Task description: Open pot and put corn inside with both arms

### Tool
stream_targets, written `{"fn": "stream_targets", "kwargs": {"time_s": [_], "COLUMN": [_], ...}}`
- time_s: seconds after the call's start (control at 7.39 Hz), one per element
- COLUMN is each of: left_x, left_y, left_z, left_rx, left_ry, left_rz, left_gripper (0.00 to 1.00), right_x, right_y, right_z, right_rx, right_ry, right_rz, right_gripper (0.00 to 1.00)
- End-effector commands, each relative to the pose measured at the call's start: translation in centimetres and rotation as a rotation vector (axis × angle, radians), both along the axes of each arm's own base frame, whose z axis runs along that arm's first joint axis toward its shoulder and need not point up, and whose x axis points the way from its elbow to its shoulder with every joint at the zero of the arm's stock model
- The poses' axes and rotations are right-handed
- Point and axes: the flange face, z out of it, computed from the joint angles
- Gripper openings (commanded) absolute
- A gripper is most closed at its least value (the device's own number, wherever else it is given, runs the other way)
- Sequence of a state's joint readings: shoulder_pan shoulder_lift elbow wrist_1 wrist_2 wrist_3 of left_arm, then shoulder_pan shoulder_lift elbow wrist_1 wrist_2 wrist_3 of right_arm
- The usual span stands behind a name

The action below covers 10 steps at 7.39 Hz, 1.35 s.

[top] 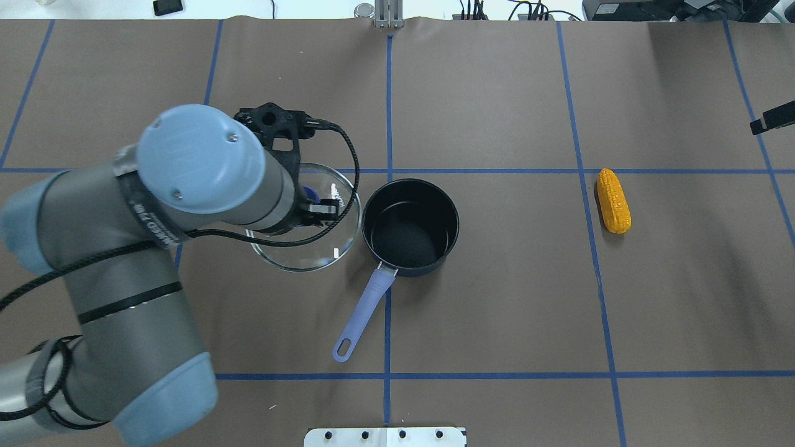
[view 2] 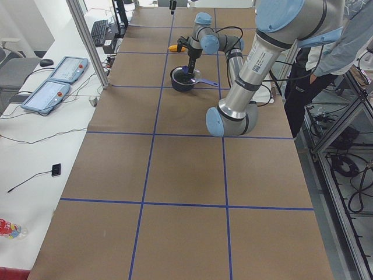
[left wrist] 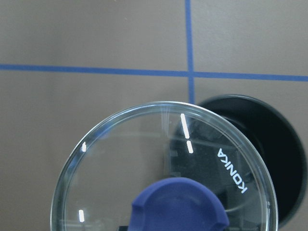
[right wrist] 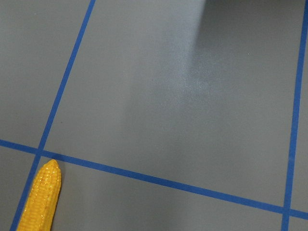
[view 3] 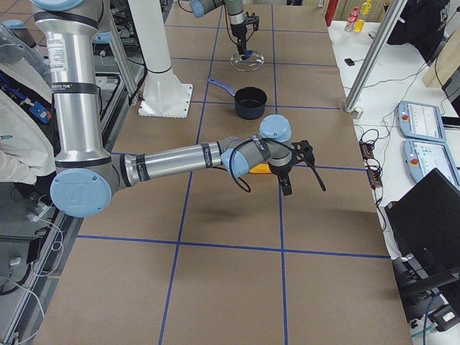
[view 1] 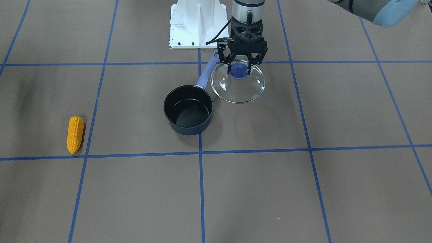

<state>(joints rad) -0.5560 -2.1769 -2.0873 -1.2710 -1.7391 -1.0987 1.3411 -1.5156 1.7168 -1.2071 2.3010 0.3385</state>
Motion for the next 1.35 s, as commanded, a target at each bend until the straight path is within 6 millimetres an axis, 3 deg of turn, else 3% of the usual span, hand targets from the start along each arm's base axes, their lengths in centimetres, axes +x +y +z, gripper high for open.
{"fn": "stream_targets", "kwargs": {"time_s": [0.0, 0.41, 0.68, 0.95, 1.22], "left_x": [-6.8, -11.2, -12.9, -12.6, -11.2], "left_y": [-2.0, -3.0, -3.4, -3.9, -4.7], "left_z": [7.0, 15.0, 20.7, 27.4, 32.6], "left_rx": [0.043, 0.100, 0.139, 0.177, 0.177], "left_ry": [-0.084, -0.098, -0.135, -0.125, -0.083], "left_rz": [0.089, 0.165, 0.209, 0.230, 0.252], "left_gripper": [0.00, 0.00, 0.00, 0.00, 0.00], "right_x": [-0.3, -0.4, -0.4, -0.5, -0.7], "right_y": [0.1, 0.1, 0.1, 0.1, 0.1], "right_z": [0.1, 0.2, 0.2, 0.2, 0.3], "right_rx": [-0.002, -0.003, -0.003, -0.001, 0.001], "right_ry": [0.000, 0.002, 0.002, 0.007, 0.015], "right_rz": [-0.005, -0.007, -0.007, -0.007, -0.006], "right_gripper": [1.00, 1.00, 1.00, 1.00, 1.00]}}
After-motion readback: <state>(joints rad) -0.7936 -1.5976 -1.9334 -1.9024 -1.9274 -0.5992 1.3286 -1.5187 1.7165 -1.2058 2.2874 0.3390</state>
